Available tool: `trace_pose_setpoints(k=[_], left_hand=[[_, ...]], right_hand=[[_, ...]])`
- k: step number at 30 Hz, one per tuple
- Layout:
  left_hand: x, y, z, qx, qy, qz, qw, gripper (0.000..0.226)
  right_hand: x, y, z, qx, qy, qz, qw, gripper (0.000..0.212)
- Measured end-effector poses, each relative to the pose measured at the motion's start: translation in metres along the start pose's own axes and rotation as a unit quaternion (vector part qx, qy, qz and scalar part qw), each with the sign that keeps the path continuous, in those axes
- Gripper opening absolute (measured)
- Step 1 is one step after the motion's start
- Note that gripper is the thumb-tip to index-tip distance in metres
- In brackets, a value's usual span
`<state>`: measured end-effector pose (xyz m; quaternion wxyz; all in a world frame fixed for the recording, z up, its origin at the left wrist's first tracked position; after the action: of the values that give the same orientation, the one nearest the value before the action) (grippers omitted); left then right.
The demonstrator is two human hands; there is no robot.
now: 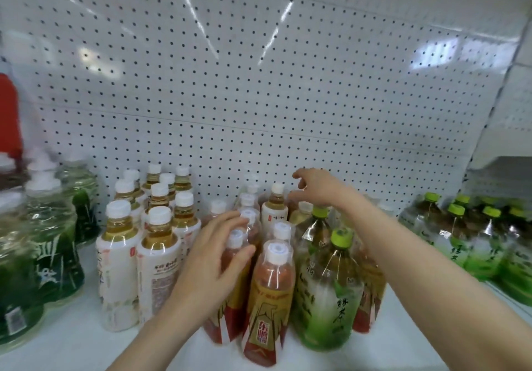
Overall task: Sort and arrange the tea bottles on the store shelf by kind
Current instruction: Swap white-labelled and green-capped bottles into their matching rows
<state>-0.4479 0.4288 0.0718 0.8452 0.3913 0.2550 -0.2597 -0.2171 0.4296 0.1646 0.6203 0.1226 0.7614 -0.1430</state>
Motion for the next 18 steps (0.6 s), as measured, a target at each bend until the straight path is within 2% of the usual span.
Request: trace_pose_setpoints(k=[3,7,10,14,16,18], left_hand=[[0.001,0.008,0.014,0.025,0.040,-0.011,0.999,0.050],[0.009,0.015,0.025,0.047,0.067,-0.038,0.996,0.042],[0.010,0.013,0.024,0.037,0.049,-0.028,0.998,0.039],[0.011,0.010,0.025,0.023,0.047,-0.023,0.998,0.039],[0.010,0.009,0.027,0.028,0.055,-0.020,0.998,0.037],[0.002,0.005,0.029,0.038,0.071,-0.003,0.997,0.035]], right_hand=[[0.018,0.032,-0.004,-0.026,-0.012,-0.050,0.998,0.066],[0.025,0.053,-0.006,-0.045,0.044,-0.028,0.998,0.049],[0.025,0.053,-0.007,-0.062,0.083,-0.006,0.995,0.036],[-0.011,0.029,-0.013,-0.088,0.155,0.097,0.979,0.040],[-0.040,0.006,-0.019,-0.115,0.222,0.170,0.953,0.040],[-0.068,-0.024,-0.027,-0.162,0.285,0.244,0.913,0.030]])
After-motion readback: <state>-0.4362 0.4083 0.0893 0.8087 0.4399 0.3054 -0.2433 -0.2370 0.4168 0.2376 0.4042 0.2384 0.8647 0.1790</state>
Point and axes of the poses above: each hand's wrist, its own y-axis towards the middle knuckle, its own x-axis out of the palm, z = x × y, the point moved 7 cm from there along y, towards the middle knuckle, and after that the axes turned 11 degrees about -z, right-handed, at the moved point
